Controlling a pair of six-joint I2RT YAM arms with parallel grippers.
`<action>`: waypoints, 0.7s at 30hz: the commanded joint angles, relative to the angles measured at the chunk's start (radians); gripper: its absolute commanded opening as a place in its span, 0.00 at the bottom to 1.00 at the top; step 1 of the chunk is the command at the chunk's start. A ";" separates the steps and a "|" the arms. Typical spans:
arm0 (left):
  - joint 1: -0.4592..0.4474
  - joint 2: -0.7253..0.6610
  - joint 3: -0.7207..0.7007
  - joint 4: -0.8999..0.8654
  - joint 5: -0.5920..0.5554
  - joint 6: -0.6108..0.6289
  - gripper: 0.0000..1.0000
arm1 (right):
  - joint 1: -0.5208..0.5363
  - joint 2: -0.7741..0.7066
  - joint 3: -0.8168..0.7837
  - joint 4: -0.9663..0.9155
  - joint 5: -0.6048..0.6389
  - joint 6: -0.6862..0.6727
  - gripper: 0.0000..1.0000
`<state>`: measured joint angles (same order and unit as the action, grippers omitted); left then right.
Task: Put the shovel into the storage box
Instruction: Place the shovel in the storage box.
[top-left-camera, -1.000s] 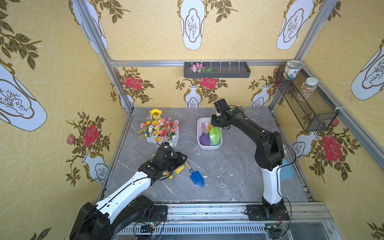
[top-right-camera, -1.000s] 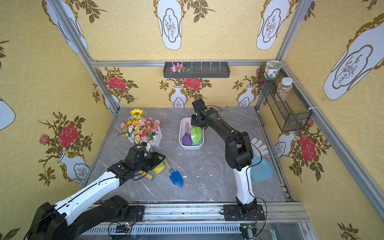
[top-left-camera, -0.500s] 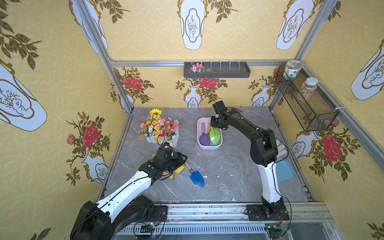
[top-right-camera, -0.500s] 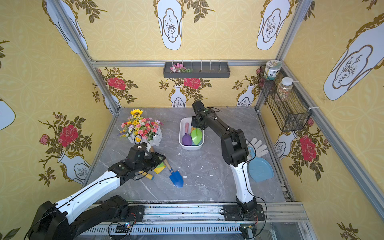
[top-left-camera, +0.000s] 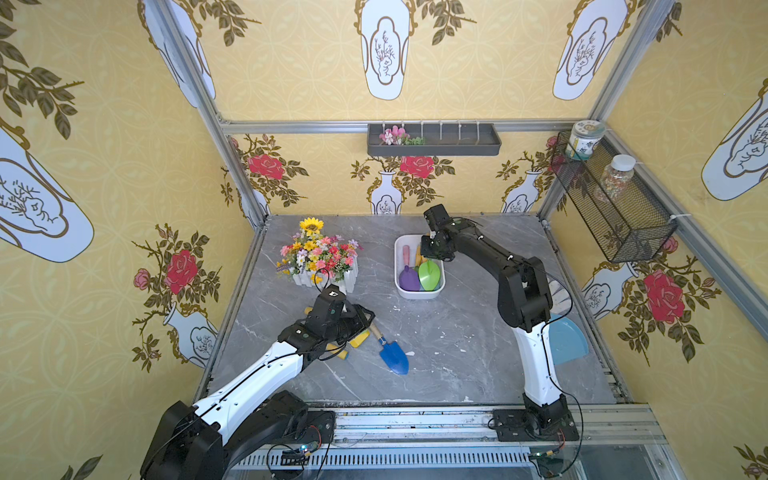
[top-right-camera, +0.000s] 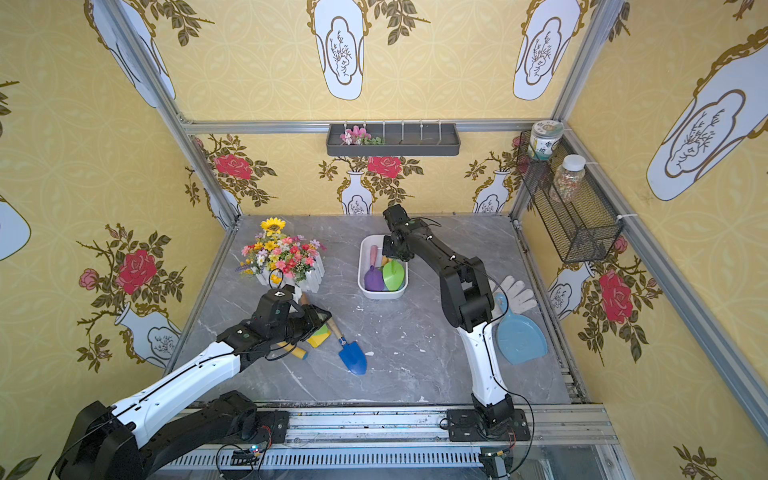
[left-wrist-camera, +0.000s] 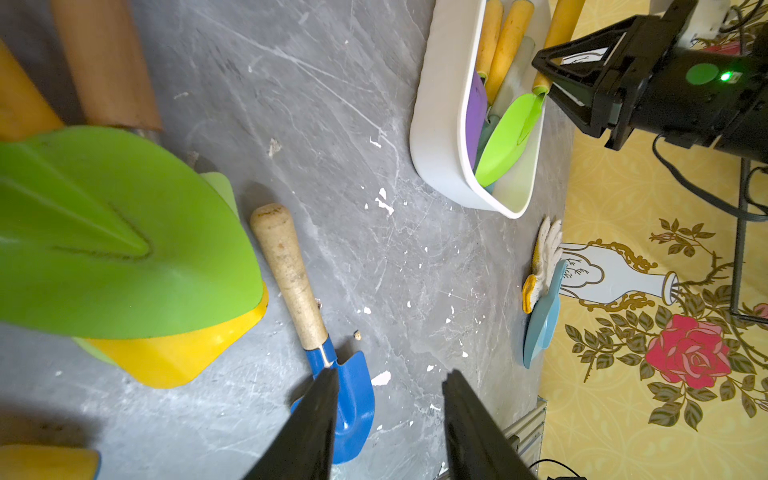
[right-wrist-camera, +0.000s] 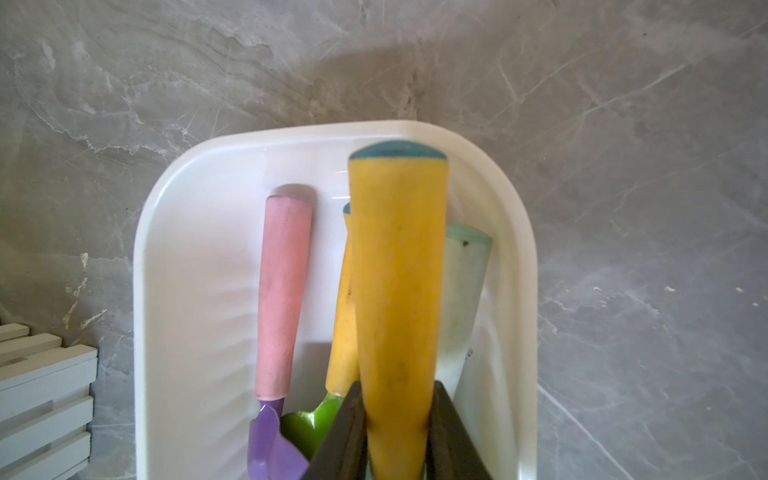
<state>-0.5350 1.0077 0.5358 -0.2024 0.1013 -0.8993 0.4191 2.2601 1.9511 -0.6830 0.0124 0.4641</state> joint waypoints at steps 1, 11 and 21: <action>0.001 -0.003 -0.012 0.013 0.003 -0.004 0.46 | 0.002 0.009 0.002 0.005 -0.003 -0.004 0.31; 0.001 -0.023 -0.016 0.004 -0.010 -0.008 0.46 | 0.018 -0.071 -0.029 -0.006 0.007 -0.007 0.41; 0.000 -0.034 -0.004 -0.047 -0.056 -0.015 0.47 | 0.077 -0.221 -0.166 0.019 0.028 -0.020 0.42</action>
<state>-0.5350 0.9749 0.5259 -0.2329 0.0704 -0.9154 0.4831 2.0666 1.8042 -0.6811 0.0254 0.4629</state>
